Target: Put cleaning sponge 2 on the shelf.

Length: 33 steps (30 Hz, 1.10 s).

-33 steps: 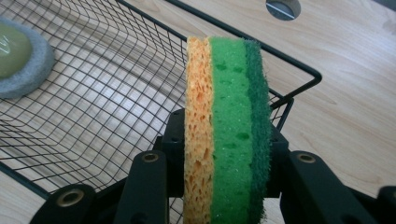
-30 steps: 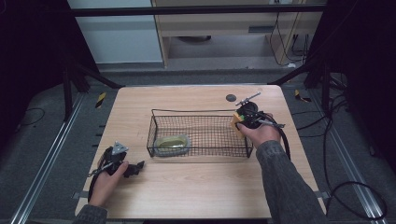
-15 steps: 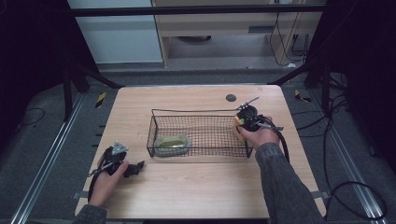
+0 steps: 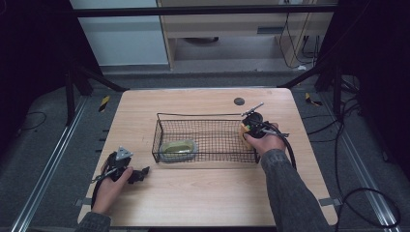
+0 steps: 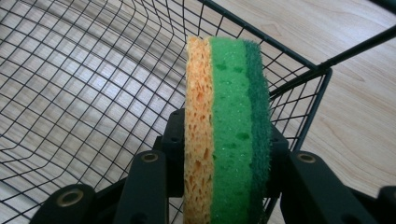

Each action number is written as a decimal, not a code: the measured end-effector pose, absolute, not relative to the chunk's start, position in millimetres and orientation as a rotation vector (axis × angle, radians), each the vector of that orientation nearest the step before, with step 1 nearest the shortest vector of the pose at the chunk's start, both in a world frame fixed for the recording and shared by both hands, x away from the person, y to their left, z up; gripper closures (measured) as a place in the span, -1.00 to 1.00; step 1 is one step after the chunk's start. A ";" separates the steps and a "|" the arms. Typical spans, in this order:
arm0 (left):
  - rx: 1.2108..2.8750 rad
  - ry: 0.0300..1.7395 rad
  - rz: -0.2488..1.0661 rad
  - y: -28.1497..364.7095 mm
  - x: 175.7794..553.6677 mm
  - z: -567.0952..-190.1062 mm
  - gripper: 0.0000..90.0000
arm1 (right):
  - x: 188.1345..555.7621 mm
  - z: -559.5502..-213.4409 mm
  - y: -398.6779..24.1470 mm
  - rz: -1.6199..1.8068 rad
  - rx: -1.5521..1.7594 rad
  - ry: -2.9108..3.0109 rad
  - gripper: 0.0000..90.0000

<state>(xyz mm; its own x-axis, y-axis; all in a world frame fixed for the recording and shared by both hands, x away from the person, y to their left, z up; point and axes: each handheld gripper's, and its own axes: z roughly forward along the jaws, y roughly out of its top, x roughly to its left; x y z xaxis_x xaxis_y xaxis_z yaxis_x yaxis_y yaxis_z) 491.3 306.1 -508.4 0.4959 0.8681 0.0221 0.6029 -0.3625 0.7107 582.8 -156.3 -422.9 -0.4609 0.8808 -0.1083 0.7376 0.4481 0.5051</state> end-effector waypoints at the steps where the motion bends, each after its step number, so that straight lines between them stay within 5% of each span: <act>1: 2.095 1.202 0.529 306.1 491.5 -508.4 -1.00 | 583.2 -423.7 -156.0 0.557 1.372 2.348 0.41; 11: 2.095 1.202 0.529 306.1 491.6 -508.4 -1.00 | 581.7 -423.4 -151.2 0.559 1.372 2.363 0.20; 33: 2.096 1.202 0.529 306.1 491.7 -508.4 -1.00 | 570.1 -411.1 -142.3 0.620 1.327 2.355 0.23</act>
<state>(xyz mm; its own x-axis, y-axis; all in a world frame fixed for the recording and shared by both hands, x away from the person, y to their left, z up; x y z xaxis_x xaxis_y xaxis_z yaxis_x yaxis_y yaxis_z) 491.7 306.1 -508.4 0.4970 0.8675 0.0220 0.6023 -0.3632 0.7109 570.1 -142.3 -411.1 -0.4902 0.8659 -0.0995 0.7048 0.4610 0.5393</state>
